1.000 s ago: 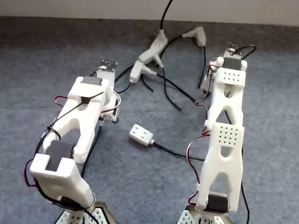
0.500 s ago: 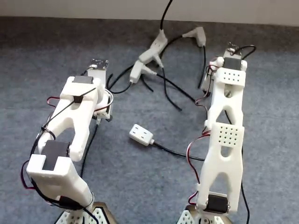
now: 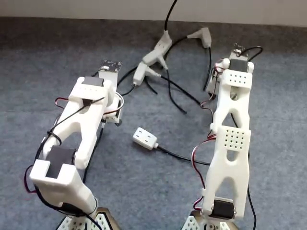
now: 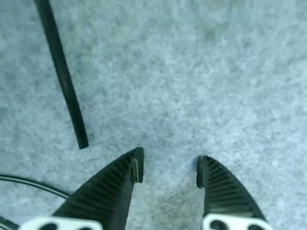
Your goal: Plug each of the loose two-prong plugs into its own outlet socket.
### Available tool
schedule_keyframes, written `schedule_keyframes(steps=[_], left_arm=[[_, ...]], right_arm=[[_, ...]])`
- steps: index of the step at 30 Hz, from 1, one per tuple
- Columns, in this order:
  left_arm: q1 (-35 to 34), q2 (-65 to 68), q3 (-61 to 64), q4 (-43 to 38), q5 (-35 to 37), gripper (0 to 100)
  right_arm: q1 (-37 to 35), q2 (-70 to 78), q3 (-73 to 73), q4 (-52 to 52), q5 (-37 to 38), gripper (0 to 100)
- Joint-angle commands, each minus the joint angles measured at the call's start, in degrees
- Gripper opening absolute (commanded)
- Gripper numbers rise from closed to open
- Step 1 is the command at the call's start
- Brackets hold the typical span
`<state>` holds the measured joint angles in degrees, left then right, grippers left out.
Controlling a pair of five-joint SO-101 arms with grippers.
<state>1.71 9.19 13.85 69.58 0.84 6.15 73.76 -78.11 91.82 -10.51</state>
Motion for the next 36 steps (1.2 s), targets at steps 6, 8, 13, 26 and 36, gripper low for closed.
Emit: schedule_keyframes(steps=[6, 8, 13, 26, 36], left_arm=[[0.3, -4.9, -1.5, 1.0, 0.0, 17], [-1.0, -5.2, -1.7, 1.0, 0.0, 17], [-5.9, -4.6, -1.6, -0.6, -0.4, 17], [-6.4, 2.8, -3.6, -3.8, -4.0, 17], [-5.7, 16.7, -22.1, 8.7, -3.8, 17]], right_arm=[[0.0, 0.7, -0.8, -3.2, -0.4, 18.0], [0.0, 0.7, -0.8, -3.2, -0.4, 18.0], [0.0, 0.7, -0.8, -3.2, -0.4, 18.0], [-0.1, 0.7, -0.8, -3.0, -0.4, 18.0], [-0.1, 0.7, -0.8, -3.1, -0.4, 18.0]])
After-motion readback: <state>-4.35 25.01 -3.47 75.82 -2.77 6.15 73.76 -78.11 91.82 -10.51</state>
